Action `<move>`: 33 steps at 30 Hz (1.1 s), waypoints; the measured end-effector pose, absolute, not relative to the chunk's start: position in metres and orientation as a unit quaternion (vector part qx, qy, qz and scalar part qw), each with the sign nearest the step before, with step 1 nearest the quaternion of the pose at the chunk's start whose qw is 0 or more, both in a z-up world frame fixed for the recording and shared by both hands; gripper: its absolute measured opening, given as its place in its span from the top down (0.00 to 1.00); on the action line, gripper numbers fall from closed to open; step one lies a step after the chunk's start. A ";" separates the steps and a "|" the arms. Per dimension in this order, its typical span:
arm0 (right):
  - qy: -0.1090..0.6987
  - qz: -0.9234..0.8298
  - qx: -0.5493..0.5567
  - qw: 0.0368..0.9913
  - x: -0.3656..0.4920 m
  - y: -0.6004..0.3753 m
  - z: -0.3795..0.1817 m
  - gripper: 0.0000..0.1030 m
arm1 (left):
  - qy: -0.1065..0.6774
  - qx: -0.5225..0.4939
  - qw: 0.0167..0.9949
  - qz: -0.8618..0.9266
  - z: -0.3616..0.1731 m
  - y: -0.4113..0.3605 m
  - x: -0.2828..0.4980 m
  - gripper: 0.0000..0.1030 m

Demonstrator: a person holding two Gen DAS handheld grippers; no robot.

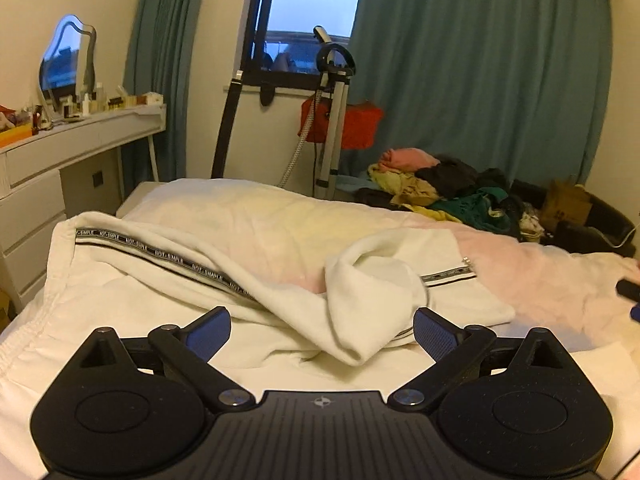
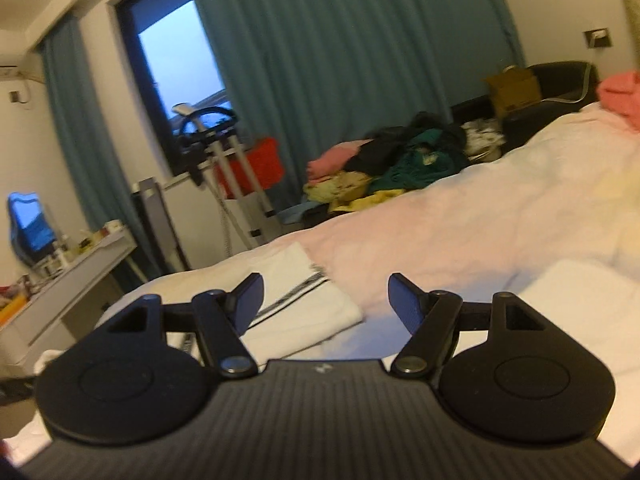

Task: Fold clothes

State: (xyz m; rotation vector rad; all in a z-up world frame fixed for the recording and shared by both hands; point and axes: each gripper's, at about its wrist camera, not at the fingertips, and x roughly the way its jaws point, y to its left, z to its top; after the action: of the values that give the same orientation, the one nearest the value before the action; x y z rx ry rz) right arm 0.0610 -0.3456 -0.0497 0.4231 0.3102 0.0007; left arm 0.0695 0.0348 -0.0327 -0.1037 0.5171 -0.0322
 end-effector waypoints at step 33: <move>0.304 0.019 0.442 0.844 0.247 -0.303 -0.183 0.50 | 0.322 -0.197 0.925 -0.037 -0.140 0.062 0.113 0.02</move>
State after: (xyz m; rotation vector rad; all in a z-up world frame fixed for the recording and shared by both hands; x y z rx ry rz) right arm 0.2470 -0.3034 -0.1831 0.9323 0.6414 0.0408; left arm 0.1129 0.0616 -0.1399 -0.4033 0.6606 -0.0766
